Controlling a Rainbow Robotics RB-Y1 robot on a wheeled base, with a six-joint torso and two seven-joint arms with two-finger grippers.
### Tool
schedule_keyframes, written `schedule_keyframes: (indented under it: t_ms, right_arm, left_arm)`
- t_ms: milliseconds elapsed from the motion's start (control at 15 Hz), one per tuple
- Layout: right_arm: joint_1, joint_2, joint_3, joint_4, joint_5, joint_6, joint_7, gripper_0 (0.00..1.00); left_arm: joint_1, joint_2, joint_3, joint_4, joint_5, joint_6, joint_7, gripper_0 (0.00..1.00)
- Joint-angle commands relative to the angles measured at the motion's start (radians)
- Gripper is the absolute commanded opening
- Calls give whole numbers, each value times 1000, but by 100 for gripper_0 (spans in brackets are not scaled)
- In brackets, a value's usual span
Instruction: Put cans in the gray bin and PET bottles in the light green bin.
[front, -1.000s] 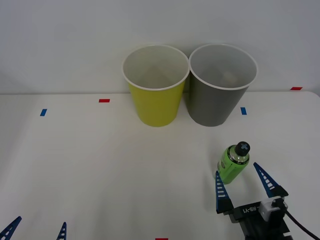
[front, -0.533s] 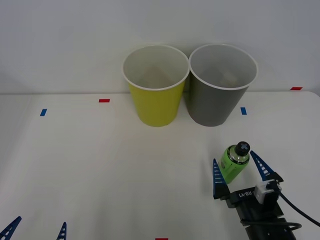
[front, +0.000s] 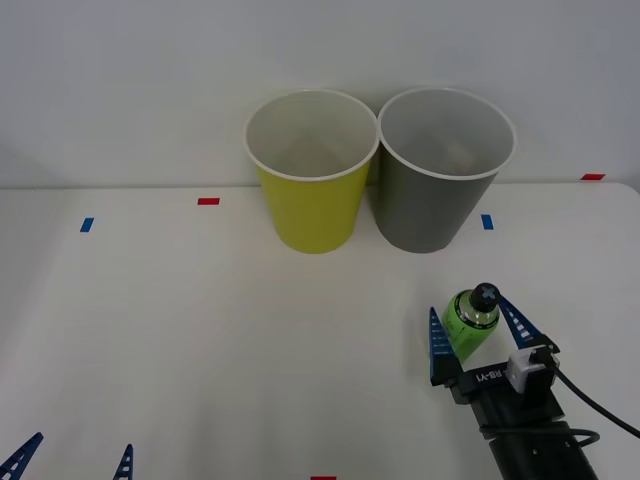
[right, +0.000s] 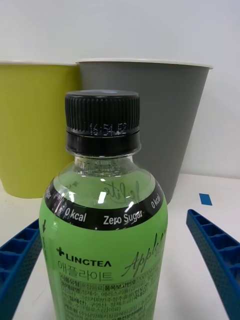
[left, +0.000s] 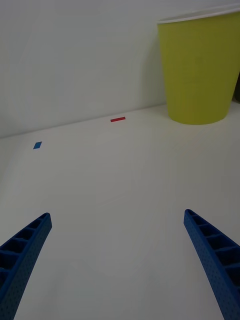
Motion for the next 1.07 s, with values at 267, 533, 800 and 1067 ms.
schedule_keyframes:
  t_ms: [267, 533, 800, 1067]
  right_arm:
    - [2, -5, 0, 0, -18, 0, -10, 15]
    - [13, -12, 0, -1, -26, -1, -12, 13]
    - [18, -43, -3, -84, -43, 91, -13, 11]
    - [18, -57, -23, -255, -67, 315, -21, 10]
  left_arm:
    - [0, 0, 0, 0, 0, 0, 0, 90]
    - [0, 0, 0, 0, 0, 0, 0, 91]
    - [0, 0, 0, 0, 0, 0, 0, 91]
    - [0, 0, 0, 0, 0, 0, 0, 91]
